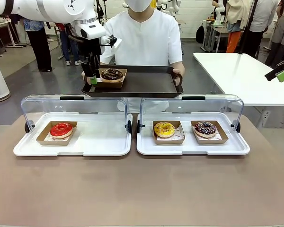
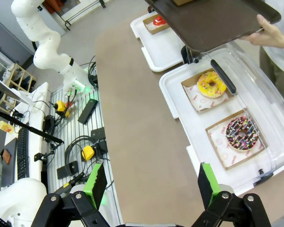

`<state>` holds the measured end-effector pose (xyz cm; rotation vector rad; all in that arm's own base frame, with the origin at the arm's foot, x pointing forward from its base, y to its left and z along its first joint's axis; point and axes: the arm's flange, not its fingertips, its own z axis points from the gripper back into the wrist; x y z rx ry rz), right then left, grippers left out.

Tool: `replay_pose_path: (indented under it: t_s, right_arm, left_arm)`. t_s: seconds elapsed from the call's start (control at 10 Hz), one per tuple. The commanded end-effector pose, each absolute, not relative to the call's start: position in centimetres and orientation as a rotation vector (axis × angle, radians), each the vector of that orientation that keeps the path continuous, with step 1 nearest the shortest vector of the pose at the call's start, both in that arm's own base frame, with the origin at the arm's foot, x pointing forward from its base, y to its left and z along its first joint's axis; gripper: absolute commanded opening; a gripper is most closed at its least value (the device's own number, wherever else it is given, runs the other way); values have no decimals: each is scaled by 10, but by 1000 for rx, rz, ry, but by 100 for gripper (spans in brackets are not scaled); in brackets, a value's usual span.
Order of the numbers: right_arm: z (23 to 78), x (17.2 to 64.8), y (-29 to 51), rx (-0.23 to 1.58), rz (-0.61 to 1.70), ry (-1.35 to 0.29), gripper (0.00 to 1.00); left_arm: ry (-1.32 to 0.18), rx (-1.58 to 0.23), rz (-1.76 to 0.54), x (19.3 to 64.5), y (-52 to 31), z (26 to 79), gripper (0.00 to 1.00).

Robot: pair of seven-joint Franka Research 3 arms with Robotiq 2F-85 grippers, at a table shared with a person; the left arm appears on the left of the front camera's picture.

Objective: Provide the desired donut to the person.
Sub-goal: Place the picked Paper togo box onto the Handle tray extended by the person.

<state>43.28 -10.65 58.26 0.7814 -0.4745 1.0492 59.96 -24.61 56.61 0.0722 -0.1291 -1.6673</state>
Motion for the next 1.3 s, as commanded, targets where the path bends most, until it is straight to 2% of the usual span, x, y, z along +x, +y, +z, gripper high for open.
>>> replay_pose_path:
  t_s: [0.0, 0.9, 1.2]
  right_arm:
    - [584, 433, -106, 782, 1043, -472, 100]
    - [584, 433, -106, 782, 1043, -472, 100]
    - [584, 433, -106, 782, 1043, -472, 100]
  left_arm:
    - [-141, 70, -1692, 600, -241, 570, 100]
    - [-125, 36, -1680, 595, -240, 569, 100]
    - [-145, 36, -1714, 552, -215, 585, 100]
